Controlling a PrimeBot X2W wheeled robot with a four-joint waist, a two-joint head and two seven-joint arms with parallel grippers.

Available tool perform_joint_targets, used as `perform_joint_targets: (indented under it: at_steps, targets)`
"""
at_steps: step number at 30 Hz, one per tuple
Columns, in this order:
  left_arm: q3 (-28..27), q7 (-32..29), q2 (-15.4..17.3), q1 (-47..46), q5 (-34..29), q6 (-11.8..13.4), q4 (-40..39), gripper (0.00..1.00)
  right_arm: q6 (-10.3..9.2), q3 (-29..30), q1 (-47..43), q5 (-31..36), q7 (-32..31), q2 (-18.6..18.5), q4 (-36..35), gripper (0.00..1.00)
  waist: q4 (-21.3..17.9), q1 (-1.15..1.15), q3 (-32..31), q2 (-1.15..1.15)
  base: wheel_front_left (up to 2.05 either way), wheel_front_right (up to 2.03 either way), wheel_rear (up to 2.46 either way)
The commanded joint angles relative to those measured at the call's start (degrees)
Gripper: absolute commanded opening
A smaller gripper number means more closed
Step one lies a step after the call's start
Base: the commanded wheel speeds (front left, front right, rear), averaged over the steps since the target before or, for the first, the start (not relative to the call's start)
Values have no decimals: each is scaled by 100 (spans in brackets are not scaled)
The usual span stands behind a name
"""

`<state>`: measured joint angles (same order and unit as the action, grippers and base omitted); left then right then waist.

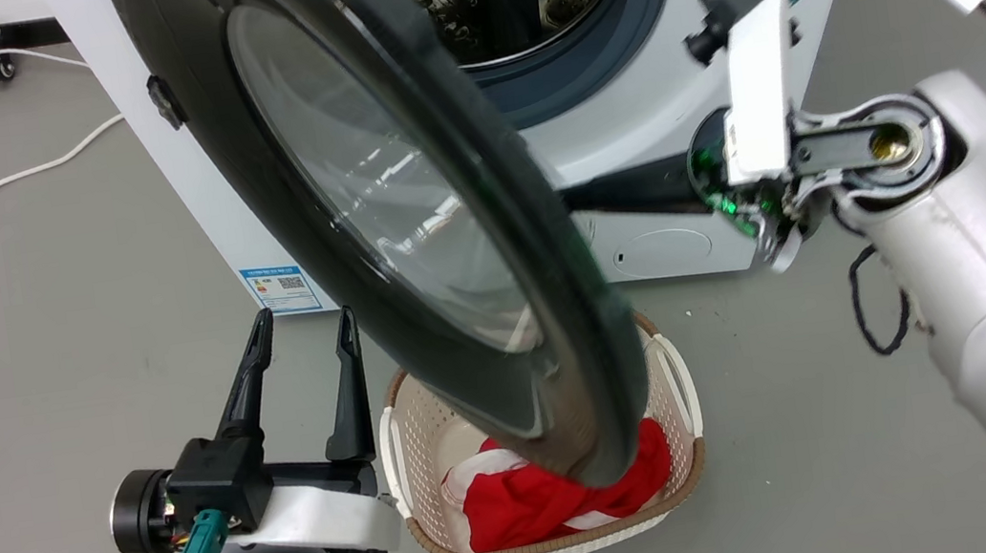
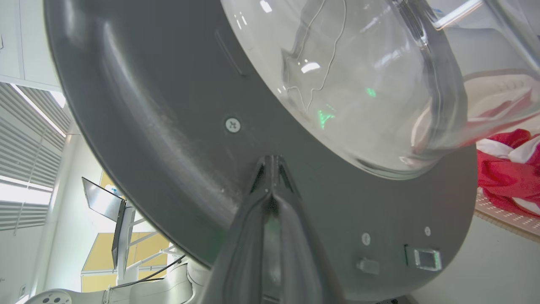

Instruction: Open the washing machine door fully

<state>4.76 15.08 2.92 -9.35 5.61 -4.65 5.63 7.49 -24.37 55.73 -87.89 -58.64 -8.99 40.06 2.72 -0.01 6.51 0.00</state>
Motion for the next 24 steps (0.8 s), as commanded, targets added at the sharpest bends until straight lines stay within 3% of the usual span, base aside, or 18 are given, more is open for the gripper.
perform_joint_targets:
  at_steps: [1, 15, 24]
  targets:
    - [18, 13, -4, 82, 9, 25, 1, 100, 0, -56, -173, -52, -65, 104, -106, 0, 14, 1, -32, 0, 0, 0, 0]
    - [118, 13, -5, 103, 91, 90, 15, 100, 0, -180, -828, -111, 96, 402, -789, 0, 42, 1, -104, 0, 0, 0, 0]
    - [0, 13, -5, 146, 95, 139, 33, 100, 0, 640, -1428, 94, 1811, 240, -1098, 0, -130, 1, -120, 0, 0, 0, 0]
